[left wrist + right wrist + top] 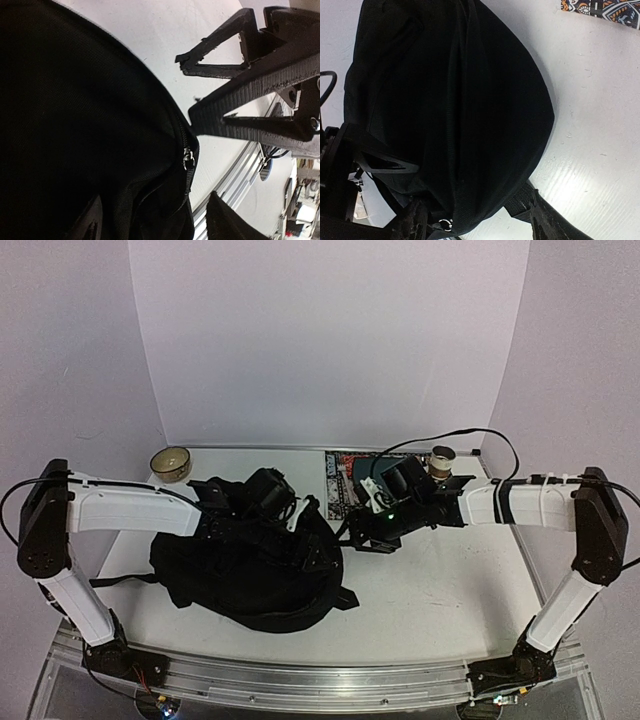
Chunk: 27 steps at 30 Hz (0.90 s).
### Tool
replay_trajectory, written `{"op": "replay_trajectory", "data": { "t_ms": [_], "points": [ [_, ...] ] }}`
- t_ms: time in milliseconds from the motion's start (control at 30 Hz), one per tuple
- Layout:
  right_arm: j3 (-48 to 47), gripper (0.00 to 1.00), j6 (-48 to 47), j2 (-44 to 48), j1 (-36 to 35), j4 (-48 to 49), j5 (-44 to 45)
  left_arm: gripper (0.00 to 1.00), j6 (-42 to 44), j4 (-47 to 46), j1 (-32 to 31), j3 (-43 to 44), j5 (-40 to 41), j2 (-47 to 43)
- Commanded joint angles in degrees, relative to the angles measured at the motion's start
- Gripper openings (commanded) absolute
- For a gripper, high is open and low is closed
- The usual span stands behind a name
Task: Pack the student bag
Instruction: Pick up the largest pocket of the bag from the student bag.
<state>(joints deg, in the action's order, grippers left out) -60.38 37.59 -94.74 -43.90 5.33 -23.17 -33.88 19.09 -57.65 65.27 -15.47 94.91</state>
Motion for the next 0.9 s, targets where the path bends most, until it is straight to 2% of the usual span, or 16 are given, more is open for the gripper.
{"op": "replay_trajectory", "data": {
  "t_ms": [0, 133, 300, 400, 600, 867],
  "points": [
    [-1.0, 0.69, 1.6, -0.9, 0.1, 0.6, -2.9, 0.65, 2.1, -1.7, -0.3, 4.5, -4.1, 2.4],
    [-0.1, 0.69, 1.9, -0.9, 0.1, 0.9, -2.6, 0.63, 2.2, -1.4, -0.6, 5.3, -4.8, 2.6],
    [0.6, 0.69, 2.0, -0.3, 0.1, 0.9, -2.0, 0.65, 2.0, 1.6, -0.6, 5.5, 0.1, -2.6],
    [0.7, 0.69, 1.9, -0.2, 0.1, 1.0, -1.6, 0.64, 1.8, 2.3, -0.9, 5.2, 0.3, -3.9],
    [0.9, 0.69, 2.0, -0.5, 0.1, 1.2, -1.8, 0.51, 2.8, 2.2, -1.6, 5.9, -2.2, -0.2],
    [1.8, 0.69, 2.4, 0.3, 0.1, 1.5, -1.8, 0.49, 5.7, 2.3, -1.7, 7.7, -2.0, 4.1]
  ]
}}
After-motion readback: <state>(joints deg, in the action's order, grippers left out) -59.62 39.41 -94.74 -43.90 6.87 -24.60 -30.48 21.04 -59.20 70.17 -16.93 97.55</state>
